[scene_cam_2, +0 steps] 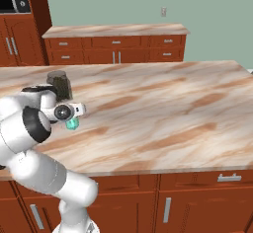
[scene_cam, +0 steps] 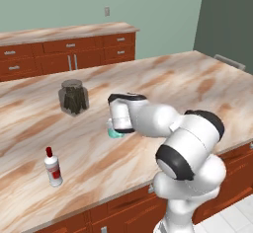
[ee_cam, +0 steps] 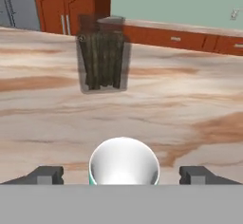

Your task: Open the cabinet directly in front. Then move the liquor and the mug to the dining counter with the jar on it.

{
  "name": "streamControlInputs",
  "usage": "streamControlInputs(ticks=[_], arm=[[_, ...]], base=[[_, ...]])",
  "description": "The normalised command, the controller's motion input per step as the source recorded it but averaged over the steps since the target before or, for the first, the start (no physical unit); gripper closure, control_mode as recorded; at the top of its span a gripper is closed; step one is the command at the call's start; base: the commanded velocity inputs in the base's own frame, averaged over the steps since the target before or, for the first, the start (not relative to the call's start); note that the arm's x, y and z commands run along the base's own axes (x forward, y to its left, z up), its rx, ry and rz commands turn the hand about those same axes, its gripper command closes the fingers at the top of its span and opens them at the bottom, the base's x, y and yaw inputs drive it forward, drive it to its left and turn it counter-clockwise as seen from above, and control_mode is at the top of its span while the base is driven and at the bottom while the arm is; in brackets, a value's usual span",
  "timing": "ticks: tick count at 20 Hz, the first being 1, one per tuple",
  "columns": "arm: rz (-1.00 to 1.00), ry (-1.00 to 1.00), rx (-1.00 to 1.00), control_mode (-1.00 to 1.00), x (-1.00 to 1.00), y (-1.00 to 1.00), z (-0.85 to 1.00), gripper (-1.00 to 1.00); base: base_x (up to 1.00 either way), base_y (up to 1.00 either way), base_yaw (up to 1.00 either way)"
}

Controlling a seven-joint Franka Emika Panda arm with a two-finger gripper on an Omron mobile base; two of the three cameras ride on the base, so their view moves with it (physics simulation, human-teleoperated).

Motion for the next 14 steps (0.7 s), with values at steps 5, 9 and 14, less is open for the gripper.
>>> streamControlInputs(ticks=[5, 9, 14], arm=[[-0.07, 0.0, 0.17, -1.0, -0.54, -0.13, 1.0, -1.0], [-0.02, 0.0, 0.22, -1.0, -0.99, -0.36, 1.0, -1.0], [-0.01, 0.01, 0.27, -1.0, -1.0, -0.77, 0.87, -1.0]], base=[[0.0, 0.0, 0.0], [0.0, 0.0, 0.0], [0.0, 0.0, 0.0]])
